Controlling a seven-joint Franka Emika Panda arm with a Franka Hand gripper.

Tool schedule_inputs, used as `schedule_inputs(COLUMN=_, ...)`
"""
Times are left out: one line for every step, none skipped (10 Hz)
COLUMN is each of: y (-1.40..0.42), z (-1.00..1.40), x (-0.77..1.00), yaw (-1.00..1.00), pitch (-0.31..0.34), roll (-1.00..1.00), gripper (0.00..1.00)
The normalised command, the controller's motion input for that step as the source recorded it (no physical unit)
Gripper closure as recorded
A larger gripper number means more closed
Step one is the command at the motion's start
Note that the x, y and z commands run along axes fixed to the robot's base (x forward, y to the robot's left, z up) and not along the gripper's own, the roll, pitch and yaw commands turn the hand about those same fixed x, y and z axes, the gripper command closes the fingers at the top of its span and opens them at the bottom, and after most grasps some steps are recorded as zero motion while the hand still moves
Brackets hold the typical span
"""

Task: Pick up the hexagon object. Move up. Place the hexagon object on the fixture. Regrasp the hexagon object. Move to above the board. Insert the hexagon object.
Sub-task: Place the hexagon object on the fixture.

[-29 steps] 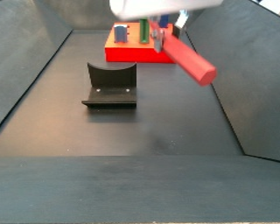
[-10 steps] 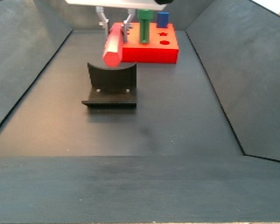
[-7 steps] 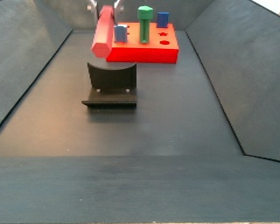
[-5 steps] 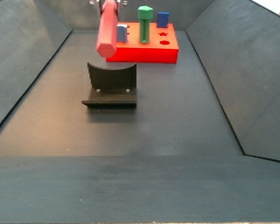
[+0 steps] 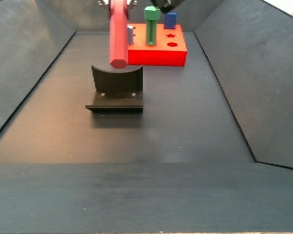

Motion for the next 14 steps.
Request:
schedule_inputs(y=0.04, z=-0.01, x=0.09, yaw=-0.13, pitch=0.142, roll=-1.00, gripper=1.00)
schedule_inputs(y=0.04, z=-0.02, x=0.09, yaw=-0.16, pitch=0.147, roll=-1.00, gripper=1.00)
schedule_inputs(y=0.04, z=-0.02, x=0.09, yaw=-0.20, pitch=0.149, roll=-1.00, gripper=1.00)
schedule_inputs(y=0.04, z=-0.02, x=0.09, yaw=-0.21, pitch=0.143, roll=-0.95, gripper=1.00)
schedule_inputs(y=0.05, z=-0.02, x=0.09, yaw=-0.21, pitch=0.093, roll=-0.65, gripper=1.00)
schedule_inputs(y=0.05, z=-0.02, x=0.09, yaw=-0.20, pitch=0.068, roll=-0.52, gripper=1.00)
schedule_inputs(y=0.04, z=-0.02, x=0.08, yaw=-0.18, pitch=0.030, roll=-0.30, gripper=1.00)
schedule_inputs(y=0.03, z=0.00, x=0.07, yaw=-0.17, pitch=0.005, roll=-0.21, gripper=1.00)
schedule_inputs(y=0.13, z=-1.00, x=0.09, yaw=-0.12, pitch=-0.044, roll=-0.31, gripper=1.00)
schedule_inputs(y=0.13, z=-1.00, x=0.10, yaw=-0.10, pitch=-0.056, roll=-0.30, gripper=1.00)
schedule_inputs(y=0.12, z=-1.00, x=0.12, yaw=-0.07, pitch=-0.050, roll=-0.25, gripper=1.00)
schedule_inputs(y=0.11, z=-1.00, x=0.13, yaw=-0.05, pitch=-0.033, roll=-0.20, gripper=1.00)
schedule_inputs(y=0.11, z=-1.00, x=0.14, yaw=-0.04, pitch=-0.029, roll=-0.16, gripper=1.00)
schedule_inputs(y=0.09, z=-0.87, x=0.13, yaw=-0.03, pitch=-0.026, roll=-0.12, gripper=1.00)
